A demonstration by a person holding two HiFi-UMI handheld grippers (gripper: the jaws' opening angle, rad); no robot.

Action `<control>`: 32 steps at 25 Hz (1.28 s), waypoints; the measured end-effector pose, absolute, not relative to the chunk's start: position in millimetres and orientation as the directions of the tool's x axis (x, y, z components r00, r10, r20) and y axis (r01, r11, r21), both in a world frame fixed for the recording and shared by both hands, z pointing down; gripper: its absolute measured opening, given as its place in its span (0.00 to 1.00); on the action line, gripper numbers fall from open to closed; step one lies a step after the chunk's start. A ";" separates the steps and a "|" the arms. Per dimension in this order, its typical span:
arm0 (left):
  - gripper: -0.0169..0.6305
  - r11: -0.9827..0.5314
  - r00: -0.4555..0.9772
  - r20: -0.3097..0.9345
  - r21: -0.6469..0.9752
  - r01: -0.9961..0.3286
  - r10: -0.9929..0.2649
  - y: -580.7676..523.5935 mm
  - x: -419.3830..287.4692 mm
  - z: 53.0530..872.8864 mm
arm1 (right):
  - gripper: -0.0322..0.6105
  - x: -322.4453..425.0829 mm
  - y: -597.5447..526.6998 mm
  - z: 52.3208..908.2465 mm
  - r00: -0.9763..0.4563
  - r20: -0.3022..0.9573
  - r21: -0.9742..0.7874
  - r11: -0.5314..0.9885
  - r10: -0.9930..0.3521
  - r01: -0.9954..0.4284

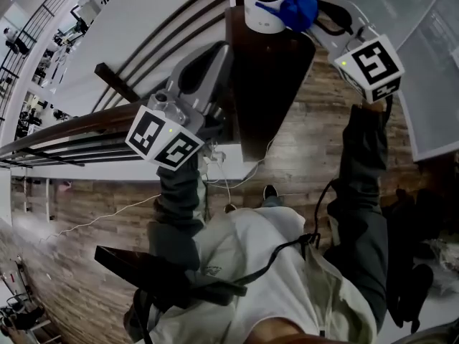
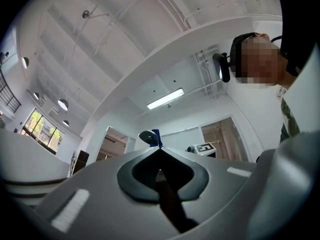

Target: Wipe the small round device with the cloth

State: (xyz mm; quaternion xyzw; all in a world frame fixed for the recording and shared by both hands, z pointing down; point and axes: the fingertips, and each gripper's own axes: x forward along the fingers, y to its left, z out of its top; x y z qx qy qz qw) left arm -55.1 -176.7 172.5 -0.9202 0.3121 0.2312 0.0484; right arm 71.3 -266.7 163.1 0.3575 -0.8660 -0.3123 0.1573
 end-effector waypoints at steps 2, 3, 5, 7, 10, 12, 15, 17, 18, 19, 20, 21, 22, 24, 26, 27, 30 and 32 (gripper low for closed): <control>0.03 -0.807 0.706 -0.452 0.058 -0.587 -0.545 -178.3 -48.6 174.3 | 0.22 73.9 -265.1 170.1 -0.697 0.056 0.651 0.555 -0.715 -0.517; 0.03 -0.811 0.709 -0.451 0.058 -0.583 -0.542 -178.6 -45.8 175.2 | 0.22 74.2 -264.4 171.4 -0.696 0.063 0.655 0.556 -0.715 -0.512; 0.03 -0.815 0.714 -0.449 0.059 -0.576 -0.537 -177.2 -42.5 177.9 | 0.22 73.9 -264.0 173.3 -0.689 0.081 0.675 0.549 -0.720 -0.494; 0.03 -0.818 0.717 -0.447 0.060 -0.572 -0.535 -174.5 -41.3 182.0 | 0.22 77.0 -266.5 170.0 -0.676 0.068 0.687 0.526 -0.734 -0.502; 0.03 -0.816 0.717 -0.444 0.061 -0.575 -0.538 -170.6 -43.6 184.1 | 0.22 92.0 -271.8 137.5 -0.649 -0.071 0.645 0.462 -0.758 -0.609; 0.03 -0.811 0.714 -0.440 0.060 -0.582 -0.545 -170.9 -46.5 181.8 | 0.22 103.2 -273.6 106.3 -0.631 -0.178 0.588 0.432 -0.755 -0.683; 0.03 -0.802 0.705 -0.439 0.060 -0.595 -0.556 -175.0 -50.6 180.9 | 0.22 111.0 -287.4 74.3 -0.606 -0.254 0.546 0.406 -0.754 -0.733; 0.03 -0.797 0.701 -0.440 0.060 -0.601 -0.561 -174.3 -54.5 182.4 | 0.22 100.0 -297.2 62.3 -0.625 -0.273 0.518 0.436 -0.731 -0.736; 0.03 -0.796 0.700 -0.440 0.061 -0.602 -0.563 -172.9 -56.4 183.3 | 0.22 90.0 -300.0 58.7 -0.648 -0.281 0.501 0.467 -0.708 -0.728; 0.03 -0.796 0.700 -0.439 0.062 -0.602 -0.563 -171.2 -57.9 183.9 | 0.22 79.5 -302.4 59.2 -0.676 -0.279 0.486 0.507 -0.682 -0.712; 0.03 -0.796 0.700 -0.437 0.063 -0.602 -0.564 -169.6 -58.9 184.2 | 0.22 70.4 -305.2 64.9 -0.705 -0.262 0.475 0.548 -0.659 -0.689; 0.03 -0.796 0.700 -0.436 0.065 -0.602 -0.565 -168.1 -59.4 184.1 | 0.22 63.7 -308.9 75.4 -0.730 -0.232 0.467 0.585 -0.643 -0.663; 0.03 -0.795 0.699 -0.435 0.066 -0.603 -0.567 -166.9 -59.8 183.9 | 0.22 59.9 -313.0 88.6 -0.749 -0.196 0.461 0.615 -0.633 -0.640; 0.03 -0.790 0.695 -0.435 0.069 -0.609 -0.573 -166.2 -60.7 184.0 | 0.22 59.3 -320.2 114.6 -0.773 -0.138 0.436 0.663 -0.619 -0.608; 0.03 -0.787 0.691 -0.435 0.070 -0.613 -0.577 -166.8 -61.2 185.3 | 0.22 61.2 -323.8 138.5 -0.797 -0.075 0.408 0.711 -0.599 -0.573; 0.03 -0.786 0.690 -0.434 0.072 -0.614 -0.579 -167.2 -61.4 186.2 | 0.22 61.4 -324.7 150.9 -0.805 -0.030 0.408 0.728 -0.592 -0.551; 0.03 -0.784 0.687 -0.431 0.083 -0.615 -0.585 -170.1 -62.3 190.8 | 0.22 65.0 -327.6 173.8 -0.789 0.055 0.453 0.720 -0.612 -0.526; 0.03 -0.786 0.689 -0.428 0.092 -0.611 -0.585 -171.9 -62.2 193.8 | 0.22 76.9 -328.9 157.9 -0.739 -0.009 0.493 0.640 -0.674 -0.590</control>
